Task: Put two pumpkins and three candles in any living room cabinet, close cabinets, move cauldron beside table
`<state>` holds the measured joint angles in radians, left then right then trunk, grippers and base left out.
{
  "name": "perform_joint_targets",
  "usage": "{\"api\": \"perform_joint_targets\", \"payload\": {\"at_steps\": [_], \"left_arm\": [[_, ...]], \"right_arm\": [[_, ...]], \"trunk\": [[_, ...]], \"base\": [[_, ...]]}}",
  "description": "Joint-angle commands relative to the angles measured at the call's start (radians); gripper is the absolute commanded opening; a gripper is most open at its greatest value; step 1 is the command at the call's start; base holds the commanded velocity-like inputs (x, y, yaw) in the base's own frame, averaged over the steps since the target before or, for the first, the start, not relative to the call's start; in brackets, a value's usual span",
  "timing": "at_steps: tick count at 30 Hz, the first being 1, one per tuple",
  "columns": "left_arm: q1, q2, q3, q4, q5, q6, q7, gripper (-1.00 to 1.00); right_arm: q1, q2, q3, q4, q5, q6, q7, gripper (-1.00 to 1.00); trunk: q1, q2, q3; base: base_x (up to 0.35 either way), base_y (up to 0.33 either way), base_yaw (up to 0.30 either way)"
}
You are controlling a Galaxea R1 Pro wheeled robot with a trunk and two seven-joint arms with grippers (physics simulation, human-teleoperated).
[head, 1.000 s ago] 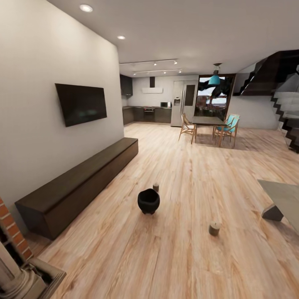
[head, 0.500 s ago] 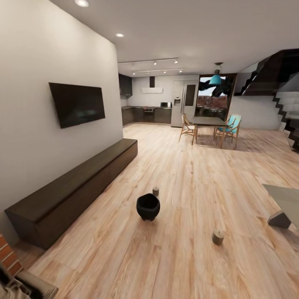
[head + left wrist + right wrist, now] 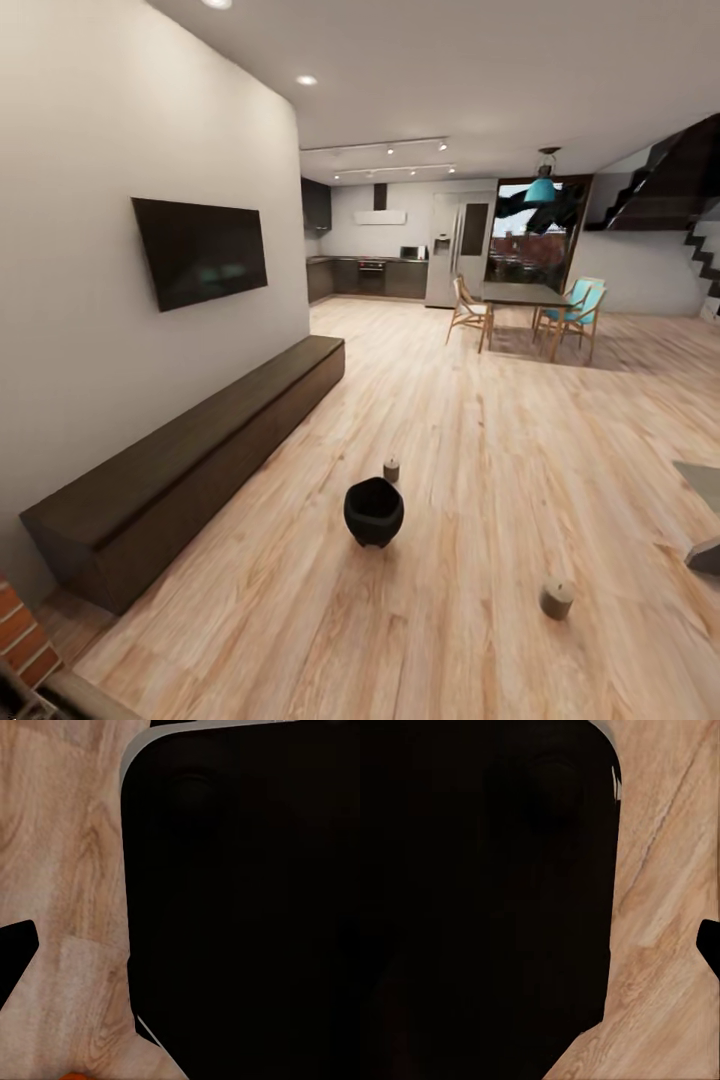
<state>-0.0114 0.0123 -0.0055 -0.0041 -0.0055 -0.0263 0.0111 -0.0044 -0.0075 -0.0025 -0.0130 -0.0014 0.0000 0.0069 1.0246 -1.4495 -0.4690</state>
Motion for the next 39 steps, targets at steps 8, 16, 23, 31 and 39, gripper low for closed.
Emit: {"api": "perform_joint_targets", "payload": {"at_steps": [8, 16, 23, 31, 39], "left_arm": [[-0.001, 0.0, -0.001, 0.001, -0.001, -0.003, 0.001, 1.0], [-0.001, 0.0, -0.001, 0.001, -0.001, -0.003, 0.001, 1.0], [-0.001, 0.0, -0.001, 0.001, -0.001, -0.003, 0.001, 1.0], [-0.001, 0.0, -0.001, 0.001, -0.001, -0.005, 0.001, 1.0], [-0.001, 0.0, -0.002, 0.001, -0.001, -0.01, 0.001, 1.0]], "right_arm": [[0.0, -0.002, -0.001, -0.001, 0.0, 0.0, 0.001, 1.0], [0.0, -0.002, -0.001, -0.001, -0.001, -0.001, 0.001, 1.0], [0.0, -0.002, 0.003, -0.001, 0.0, -0.002, 0.001, 1.0], [0.0, -0.003, 0.008, -0.001, 0.004, -0.009, 0.001, 1.0], [0.0, -0.003, 0.008, -0.001, 0.006, -0.009, 0.002, 1.0]], "trunk": [[0.0, 0.0, -0.001], [0.0, 0.0, -0.001], [0.0, 0.0, -0.001], [0.0, 0.0, -0.001], [0.0, 0.0, -0.001]], "base": [[0.246, -0.085, 0.164], [0.314, -0.018, 0.015], [0.333, -0.002, 0.002], [0.336, 0.0, 0.0], [0.336, 0.0, 0.0]]}}
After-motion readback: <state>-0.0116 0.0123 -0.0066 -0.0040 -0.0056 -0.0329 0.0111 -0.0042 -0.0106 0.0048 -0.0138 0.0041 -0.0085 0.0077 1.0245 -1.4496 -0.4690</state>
